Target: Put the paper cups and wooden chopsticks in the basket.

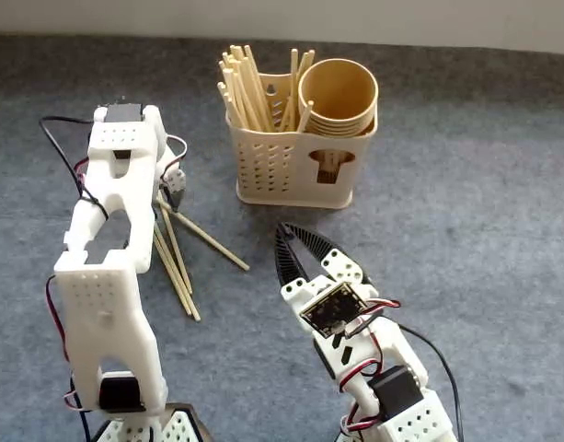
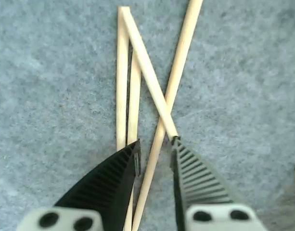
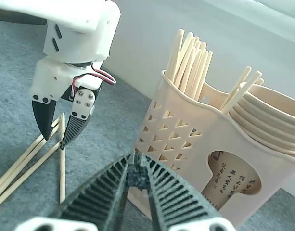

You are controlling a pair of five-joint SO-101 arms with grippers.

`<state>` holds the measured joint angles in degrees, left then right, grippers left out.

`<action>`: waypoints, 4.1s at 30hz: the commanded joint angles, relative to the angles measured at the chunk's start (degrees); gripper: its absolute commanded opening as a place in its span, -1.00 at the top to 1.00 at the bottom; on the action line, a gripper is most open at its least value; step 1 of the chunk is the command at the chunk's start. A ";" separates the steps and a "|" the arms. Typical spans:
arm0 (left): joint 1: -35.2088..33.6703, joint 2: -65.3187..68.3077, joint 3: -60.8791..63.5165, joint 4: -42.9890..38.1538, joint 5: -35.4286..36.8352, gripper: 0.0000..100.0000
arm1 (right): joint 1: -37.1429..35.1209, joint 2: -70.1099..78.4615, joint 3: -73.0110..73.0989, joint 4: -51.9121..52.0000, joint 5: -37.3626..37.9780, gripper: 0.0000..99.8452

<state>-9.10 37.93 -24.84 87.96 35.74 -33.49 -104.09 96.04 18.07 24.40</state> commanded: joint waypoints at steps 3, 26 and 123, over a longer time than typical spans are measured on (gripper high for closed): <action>1.01 5.23 -1.63 -5.10 0.35 0.85 | 0.31 -0.48 5.58 0.31 0.62 0.99; 1.19 5.85 -12.70 5.98 0.26 0.99 | 0.31 -0.48 5.58 0.31 0.62 0.99; 20.35 -97.89 65.63 -79.82 -11.78 0.99 | 29.93 -1.01 8.75 53.41 -23.21 0.99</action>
<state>6.73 -59.30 41.27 12.97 29.14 -4.22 -104.26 96.04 70.90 1.54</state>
